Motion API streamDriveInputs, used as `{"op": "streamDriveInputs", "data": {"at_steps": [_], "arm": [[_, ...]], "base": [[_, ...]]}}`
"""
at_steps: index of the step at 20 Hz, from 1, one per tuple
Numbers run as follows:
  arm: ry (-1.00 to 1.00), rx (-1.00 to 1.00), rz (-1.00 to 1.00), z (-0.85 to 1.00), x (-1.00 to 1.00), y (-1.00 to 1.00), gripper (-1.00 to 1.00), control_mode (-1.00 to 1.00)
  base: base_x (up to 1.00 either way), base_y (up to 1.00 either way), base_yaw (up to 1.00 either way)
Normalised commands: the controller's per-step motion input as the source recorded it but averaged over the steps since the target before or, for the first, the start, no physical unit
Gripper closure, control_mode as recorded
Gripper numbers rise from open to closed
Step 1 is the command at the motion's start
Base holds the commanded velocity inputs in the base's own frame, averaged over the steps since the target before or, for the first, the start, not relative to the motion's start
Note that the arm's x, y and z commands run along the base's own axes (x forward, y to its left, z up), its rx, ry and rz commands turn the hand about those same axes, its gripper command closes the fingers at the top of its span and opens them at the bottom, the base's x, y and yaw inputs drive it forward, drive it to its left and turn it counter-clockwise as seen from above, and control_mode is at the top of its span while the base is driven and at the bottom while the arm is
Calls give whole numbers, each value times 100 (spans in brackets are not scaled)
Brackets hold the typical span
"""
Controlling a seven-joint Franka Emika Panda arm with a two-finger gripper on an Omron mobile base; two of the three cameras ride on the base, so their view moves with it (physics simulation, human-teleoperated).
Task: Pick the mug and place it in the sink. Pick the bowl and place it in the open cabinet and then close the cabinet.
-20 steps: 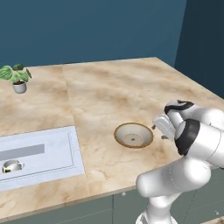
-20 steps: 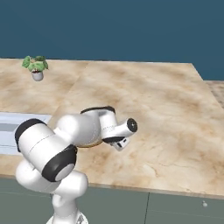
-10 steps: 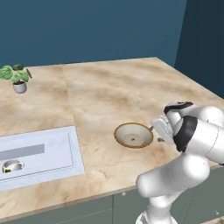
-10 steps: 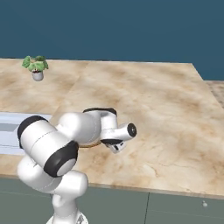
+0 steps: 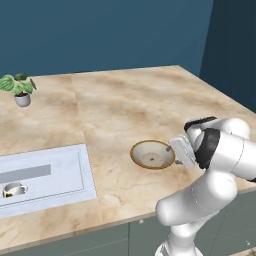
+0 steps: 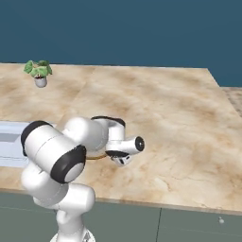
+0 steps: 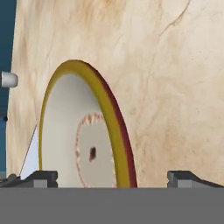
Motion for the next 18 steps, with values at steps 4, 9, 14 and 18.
{"op": "streamDriveInputs", "data": {"at_steps": [4, 9, 14, 18], "arm": [[0, 3, 0, -23, 25, 29, -100, -100], [1, 5, 0, -28, 32, 19, -100, -100], [0, 6, 0, -48, 9, 32, -100, -100], [2, 4, -2, -56, 0, 44, 100, -100]], "base": [[0, 0, 0], [0, 0, 0], [0, 0, 0], [0, 0, 0]]}}
